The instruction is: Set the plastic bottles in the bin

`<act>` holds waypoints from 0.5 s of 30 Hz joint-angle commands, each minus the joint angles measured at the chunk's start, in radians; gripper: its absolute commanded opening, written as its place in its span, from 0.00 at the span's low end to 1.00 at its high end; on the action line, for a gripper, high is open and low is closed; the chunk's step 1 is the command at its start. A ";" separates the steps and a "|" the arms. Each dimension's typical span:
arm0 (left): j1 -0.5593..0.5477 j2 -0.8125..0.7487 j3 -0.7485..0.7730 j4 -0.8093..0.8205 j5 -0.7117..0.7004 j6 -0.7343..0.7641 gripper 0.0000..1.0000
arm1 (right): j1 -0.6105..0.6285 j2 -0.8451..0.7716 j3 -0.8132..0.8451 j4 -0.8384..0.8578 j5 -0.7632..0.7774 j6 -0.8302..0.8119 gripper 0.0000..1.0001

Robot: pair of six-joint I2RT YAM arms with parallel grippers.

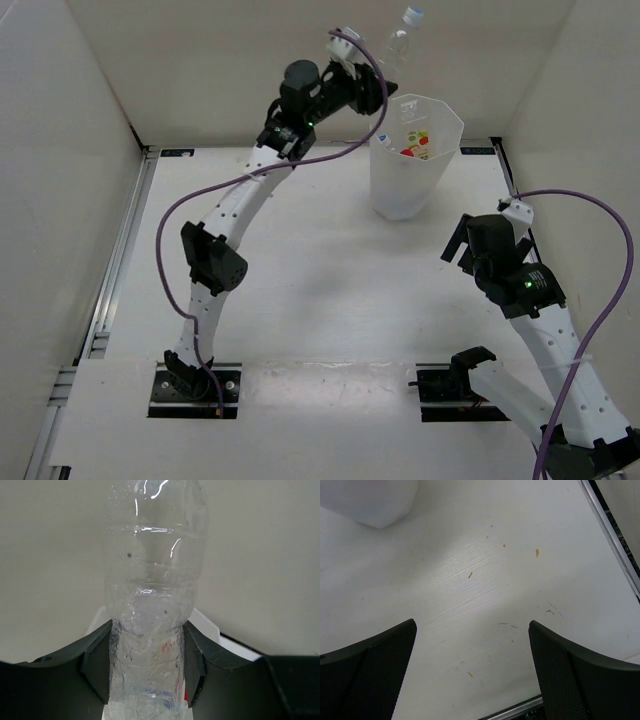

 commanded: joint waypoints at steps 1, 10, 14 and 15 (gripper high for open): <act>-0.038 0.003 -0.023 0.055 -0.008 -0.002 0.10 | 0.003 -0.006 0.027 -0.020 0.039 -0.009 0.95; -0.067 0.074 -0.048 0.112 -0.028 0.000 0.10 | 0.003 -0.017 0.007 -0.030 0.048 -0.018 0.95; -0.076 0.083 -0.066 0.112 -0.028 0.000 0.10 | 0.003 -0.017 0.007 -0.030 0.057 -0.018 0.95; -0.076 0.083 -0.066 0.121 -0.028 0.000 0.10 | 0.003 -0.017 0.007 -0.030 0.057 -0.018 0.95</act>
